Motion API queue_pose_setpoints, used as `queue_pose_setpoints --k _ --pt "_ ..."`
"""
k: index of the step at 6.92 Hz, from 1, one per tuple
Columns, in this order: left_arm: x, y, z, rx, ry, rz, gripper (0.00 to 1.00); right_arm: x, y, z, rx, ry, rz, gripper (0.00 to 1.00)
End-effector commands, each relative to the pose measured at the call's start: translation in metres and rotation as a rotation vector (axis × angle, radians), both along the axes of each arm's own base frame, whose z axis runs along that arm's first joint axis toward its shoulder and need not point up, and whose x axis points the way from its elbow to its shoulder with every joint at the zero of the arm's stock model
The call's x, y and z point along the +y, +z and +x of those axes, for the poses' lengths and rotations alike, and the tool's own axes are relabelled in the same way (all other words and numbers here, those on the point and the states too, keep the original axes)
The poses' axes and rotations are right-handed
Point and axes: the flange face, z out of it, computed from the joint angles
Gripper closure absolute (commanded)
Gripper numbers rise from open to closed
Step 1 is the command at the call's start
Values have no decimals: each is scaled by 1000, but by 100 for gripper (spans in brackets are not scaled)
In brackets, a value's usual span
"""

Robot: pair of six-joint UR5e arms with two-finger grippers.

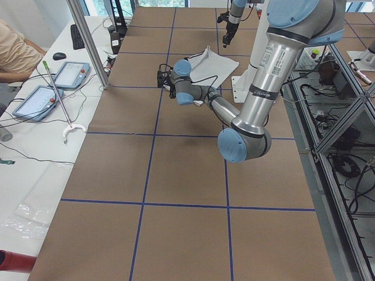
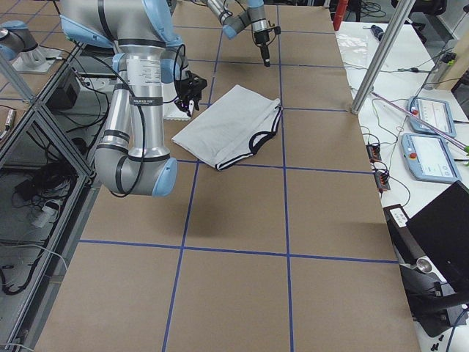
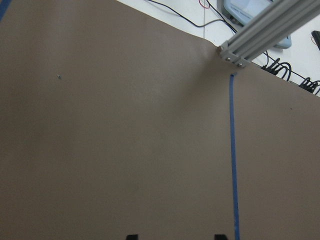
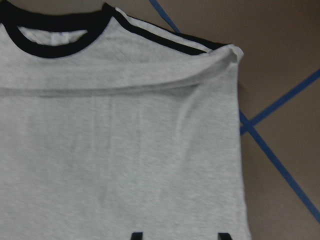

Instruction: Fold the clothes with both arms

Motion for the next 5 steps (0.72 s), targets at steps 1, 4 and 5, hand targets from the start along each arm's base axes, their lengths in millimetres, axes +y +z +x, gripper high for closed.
queue_pose_setpoints --k 1,4,5 --pt "71 6 23 31 79 -138 1 -98 -40 -8 -59 202 50 0" --pt "115 20 90 -183 41 -199 1 -177 -23 -26 -95 258 140 0" --pt "115 21 93 -206 37 -208 6 -177 -24 -27 -99 249 145 0"
